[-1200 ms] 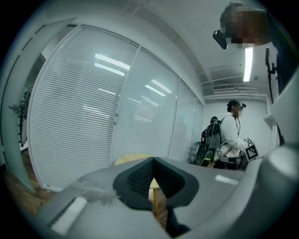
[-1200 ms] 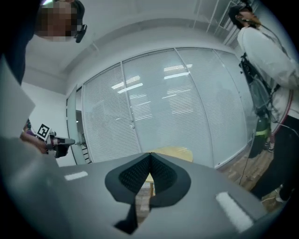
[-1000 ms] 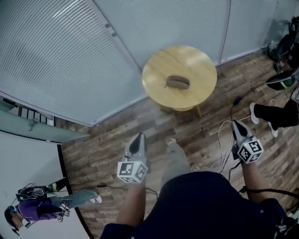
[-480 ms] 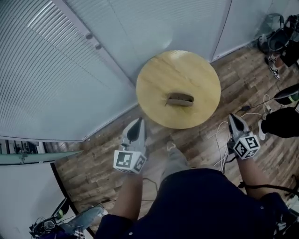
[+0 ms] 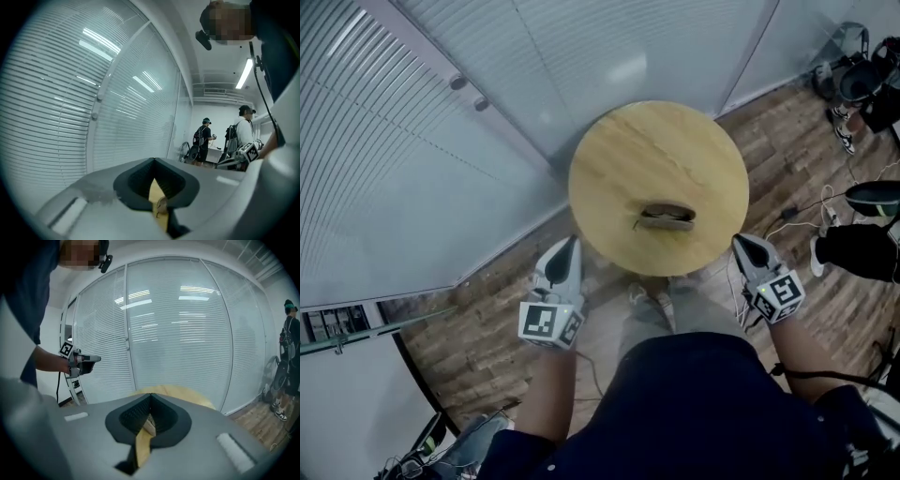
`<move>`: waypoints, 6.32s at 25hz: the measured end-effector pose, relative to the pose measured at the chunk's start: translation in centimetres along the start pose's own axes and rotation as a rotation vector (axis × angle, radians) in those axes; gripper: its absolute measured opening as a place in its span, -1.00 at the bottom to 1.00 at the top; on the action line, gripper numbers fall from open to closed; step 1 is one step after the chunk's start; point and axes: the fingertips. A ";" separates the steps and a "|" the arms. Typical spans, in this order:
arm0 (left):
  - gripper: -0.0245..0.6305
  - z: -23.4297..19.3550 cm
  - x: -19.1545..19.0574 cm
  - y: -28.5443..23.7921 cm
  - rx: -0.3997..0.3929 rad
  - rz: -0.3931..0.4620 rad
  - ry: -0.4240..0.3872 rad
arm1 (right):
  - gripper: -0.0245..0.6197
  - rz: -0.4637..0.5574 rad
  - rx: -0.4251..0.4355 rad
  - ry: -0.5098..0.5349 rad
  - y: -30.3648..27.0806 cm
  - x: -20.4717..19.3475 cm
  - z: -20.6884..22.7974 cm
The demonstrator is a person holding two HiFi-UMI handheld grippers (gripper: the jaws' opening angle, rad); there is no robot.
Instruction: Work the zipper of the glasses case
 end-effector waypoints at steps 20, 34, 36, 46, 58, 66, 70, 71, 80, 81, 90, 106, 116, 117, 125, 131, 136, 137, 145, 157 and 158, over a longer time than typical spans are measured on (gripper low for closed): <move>-0.93 -1.6 -2.4 -3.8 0.182 -0.126 -0.052 | 0.29 -0.398 0.330 0.185 -10.2 -14.8 3.2; -0.93 -0.7 -4.5 -3.7 0.237 -0.239 -0.096 | 0.46 -0.422 0.511 0.261 -13.2 -19.6 1.8; -0.93 -0.4 -4.3 -3.8 0.225 -0.236 -0.117 | 0.48 -0.417 0.539 0.278 -13.6 -20.1 1.5; -0.93 -1.1 -2.6 -2.6 0.263 -0.254 -0.143 | 0.44 -0.501 0.599 0.221 -16.5 -22.9 -0.5; -0.93 -0.9 -2.2 -1.7 0.295 -0.276 -0.166 | 0.02 -0.625 0.717 0.096 -17.6 -23.3 -1.6; -0.93 -0.9 -2.1 -1.1 0.306 -0.253 -0.134 | 0.01 -0.614 0.689 0.131 -17.2 -23.4 -1.8; -0.93 -0.9 -2.4 -0.9 0.310 -0.221 -0.082 | 0.00 -0.543 0.646 0.081 -16.6 -20.5 -2.0; -0.93 -0.7 -2.4 -1.1 0.300 -0.197 -0.055 | 0.00 -0.522 0.631 0.062 -16.6 -19.5 -1.9; -0.73 3.6 -2.3 -4.7 0.031 -0.024 0.215 | 0.00 -0.325 0.547 -0.017 -16.3 -7.7 -0.9; -0.71 4.1 -2.4 -5.3 -0.007 -0.016 0.260 | 0.00 -0.289 0.538 -0.028 -16.4 -5.9 -0.9; -0.25 9.5 -1.8 -10.1 -0.257 -0.052 0.380 | 0.01 -0.037 0.573 -0.093 -14.7 7.2 -3.0; 0.03 16.1 5.8 -14.1 -0.525 0.090 0.462 | 0.01 0.155 0.822 -0.269 -12.1 14.8 -7.3; 0.03 17.3 8.6 -14.1 -0.561 0.145 0.403 | 0.01 0.210 0.992 -0.386 -10.9 16.7 -10.3; 0.03 17.3 8.8 -14.2 -0.562 0.146 0.397 | 0.01 0.213 1.001 -0.409 -10.9 16.8 -10.5; 0.04 18.0 9.9 -14.3 -0.594 0.168 0.388 | 0.01 0.230 1.078 -0.528 -10.6 17.1 -12.1; 0.02 17.3 10.2 -14.3 -0.583 0.165 0.376 | 0.01 0.213 1.093 -0.558 -11.3 16.7 -13.1; 0.03 16.1 9.7 -14.0 -0.547 0.149 0.350 | 0.03 0.173 1.055 -0.539 -11.8 15.9 -13.1; 0.02 15.4 9.6 -13.9 -0.525 0.145 0.352 | 0.04 0.155 1.037 -0.525 -11.9 15.5 -12.7; 0.02 10.4 5.7 -12.5 -0.450 -0.104 0.178 | 0.05 0.156 0.864 -0.484 -13.5 16.3 -7.0; 0.02 12.4 -1.2 -11.1 -0.557 -0.401 -0.083 | -0.27 0.021 0.925 -0.146 -13.1 18.1 -11.1; 0.02 12.5 -1.4 -11.0 -0.569 -0.413 -0.105 | -0.36 0.009 0.948 -0.138 -13.0 18.0 -11.9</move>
Point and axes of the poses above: the fingertips, and each gripper's own axes: y backward along the fingers, z to its right, x out of its top, and after that the axes turned 15 degrees about z, right-handed
